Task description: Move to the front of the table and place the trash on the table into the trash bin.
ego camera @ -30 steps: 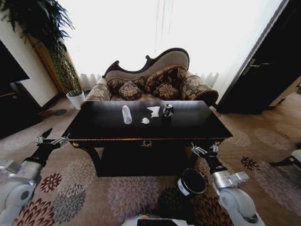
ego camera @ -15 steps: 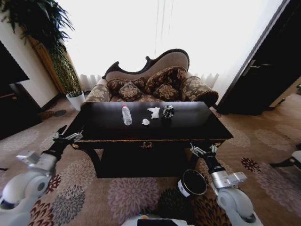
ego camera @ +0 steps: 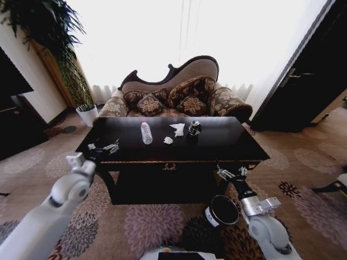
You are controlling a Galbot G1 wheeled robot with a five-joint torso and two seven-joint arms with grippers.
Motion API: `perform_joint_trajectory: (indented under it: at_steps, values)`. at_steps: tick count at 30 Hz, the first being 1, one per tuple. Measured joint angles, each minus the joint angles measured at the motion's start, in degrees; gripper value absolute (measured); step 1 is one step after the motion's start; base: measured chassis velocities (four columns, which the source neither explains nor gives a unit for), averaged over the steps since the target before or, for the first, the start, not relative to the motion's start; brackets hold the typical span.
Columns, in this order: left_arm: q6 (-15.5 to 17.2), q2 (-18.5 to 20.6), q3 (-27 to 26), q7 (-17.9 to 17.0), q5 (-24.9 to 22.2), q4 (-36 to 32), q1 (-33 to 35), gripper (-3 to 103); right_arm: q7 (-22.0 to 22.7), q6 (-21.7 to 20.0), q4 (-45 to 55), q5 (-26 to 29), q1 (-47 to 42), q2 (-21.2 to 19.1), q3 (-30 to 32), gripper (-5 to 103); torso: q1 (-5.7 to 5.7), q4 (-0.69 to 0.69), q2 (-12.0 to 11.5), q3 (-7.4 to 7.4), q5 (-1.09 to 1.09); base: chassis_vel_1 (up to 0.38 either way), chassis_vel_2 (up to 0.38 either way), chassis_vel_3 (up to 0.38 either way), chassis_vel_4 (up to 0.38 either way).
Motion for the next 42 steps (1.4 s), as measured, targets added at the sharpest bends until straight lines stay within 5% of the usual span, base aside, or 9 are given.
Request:
perform_joint_trajectory:
  at_steps: [7,19,28,42]
  values:
    - [0.5,-2.3,12.2,-2.0,0.2,4.9,-11.1,100,-0.1,0.0,-1.1,-0.2,0.2,0.1,0.2,100,0.0,-0.01,0.0,0.0,0.01,0.0,0.0,0.0,0.0]
    - [-0.3,-7.2,23.7,-2.5,1.6,12.0,-22.0,100,-0.2,-0.4,-3.0,-0.5,1.3,-0.3,0.1,100,0.0,0.0,0.0,0.0,0.01,0.0,0.0,0.0,0.0]
    - [-0.4,-11.0,26.5,-2.9,2.9,16.2,-24.6,100,-0.3,-0.4,-4.3,-0.7,1.7,-0.4,0.0,100,0.0,-0.01,0.0,0.0,0.0,0.0,0.0,0.0,0.0]
    - [-0.6,-11.5,26.2,-2.3,3.1,18.0,-24.0,100,-0.2,-0.5,-5.2,-1.0,2.7,-1.1,-0.2,100,0.0,-0.01,0.0,-0.01,0.0,0.0,0.0,0.0,0.0]
